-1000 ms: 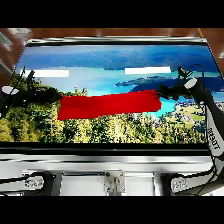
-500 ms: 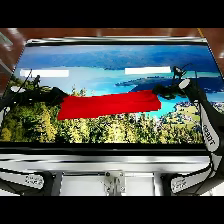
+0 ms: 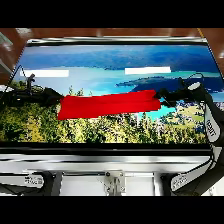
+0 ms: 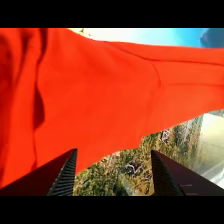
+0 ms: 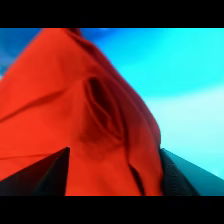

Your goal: Fold the shirts.

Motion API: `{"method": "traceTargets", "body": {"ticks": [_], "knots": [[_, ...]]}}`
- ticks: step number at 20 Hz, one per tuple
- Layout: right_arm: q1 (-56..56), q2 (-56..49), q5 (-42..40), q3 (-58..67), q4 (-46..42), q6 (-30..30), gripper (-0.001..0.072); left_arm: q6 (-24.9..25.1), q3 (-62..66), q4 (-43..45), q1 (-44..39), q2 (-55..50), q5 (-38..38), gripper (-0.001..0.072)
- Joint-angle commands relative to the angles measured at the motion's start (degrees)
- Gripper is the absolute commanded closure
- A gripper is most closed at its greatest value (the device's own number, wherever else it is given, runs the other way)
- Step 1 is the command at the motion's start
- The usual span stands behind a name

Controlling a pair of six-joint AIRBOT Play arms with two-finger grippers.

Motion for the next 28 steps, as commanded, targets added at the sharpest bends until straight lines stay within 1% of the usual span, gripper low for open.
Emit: {"method": "traceTargets", "body": {"ticks": [1, 2, 3, 4, 6, 7, 9, 11, 13, 15, 17, 19, 20, 22, 23, 25, 26, 28], "knots": [[1.7, -2.9, 0.4, 0.0, 3.9, 0.0, 0.0247, 3.3, 0.0, -3.1, -1.8, 1.6, -2.0, 0.0175], [2.1, -2.9, 0.2, 0.0, 4.3, 0.0, 0.0459, 3.8, 0.0, -4.7, -2.8, 1.6, -1.1, 0.0186], [1.9, -2.5, 1.0, 0.3, 4.9, -0.3, 0.0654, 3.8, 0.0, -5.7, -3.9, 1.6, 0.3, 0.0200], [1.9, -1.4, 2.6, 0.8, 4.8, -1.9, 0.0649, 3.7, 0.0, -7.1, -5.3, 1.6, 1.9, 0.0251], [1.9, 2.8, 5.9, 1.7, 4.8, -5.8, 0.0649, 2.0, 0.0, -8.5, -9.3, 1.4, 5.0, 0.0581], [1.9, 5.9, 6.8, 1.7, 4.7, -6.4, 0.0649, 1.9, 0.0, -8.5, -12.3, 1.1, 7.0, 0.0642], [1.9, 12.9, 8.8, 1.7, 4.3, -6.5, 0.0649, 1.3, 0.0, -8.6, -18.9, 0.1, 11.6, 0.0643], [1.9, 19.9, 10.8, 1.7, 4.3, -6.4, 0.0650, -0.9, 0.0, -8.8, -26.9, -1.7, 17.2, 0.0643], [1.9, 25.9, 14.2, 1.7, 4.4, -6.0, 0.0649, -1.0, 0.0, -11.3, -34.6, -3.3, 23.2, 0.0648], [1.9, 30.9, 17.7, 1.7, 4.3, -4.9, 0.0649, -1.0, 0.0, -16.1, -41.4, -5.2, 30.2, 0.0656], [1.9, 35.4, 20.3, 1.7, 4.4, -2.4, 0.0649, -0.9, 0.0, -22.1, -47.1, -7.4, 37.2, 0.0656], [1.9, 39.6, 21.1, 1.7, 4.3, -0.5, 0.0649, -0.9, 0.1, -30.1, -52.1, -10.2, 42.1, 0.0657], [1.9, 41.4, 21.1, 1.7, 4.0, 0.8, 0.0649, 0.0, 0.7, -34.1, -54.1, -11.7, 42.5, 0.0657], [2.0, 43.8, 21.2, 1.7, 4.0, 3.1, 0.0649, 4.3, 3.4, -42.7, -57.5, -15.4, 42.5, 0.0657], [2.2, 44.5, 21.2, 1.7, 4.0, 4.2, 0.0649, 6.7, 5.6, -47.6, -58.7, -17.5, 42.3, 0.0658], [2.2, 45.2, 21.5, 1.7, 4.1, 5.2, 0.0649, 9.5, 10.1, -54.5, -59.6, -21.2, 40.8, 0.0657], [2.2, 45.1, 21.8, 1.6, 3.9, 5.4, 0.0649, 10.5, 12.0, -55.9, -59.3, -22.7, 38.8, 0.0658], [2.9, 44.6, 21.8, 1.6, 2.4, 5.8, 0.0649, 13.4, 12.8, -55.5, -57.3, -22.9, 35.9, 0.0661]]}}
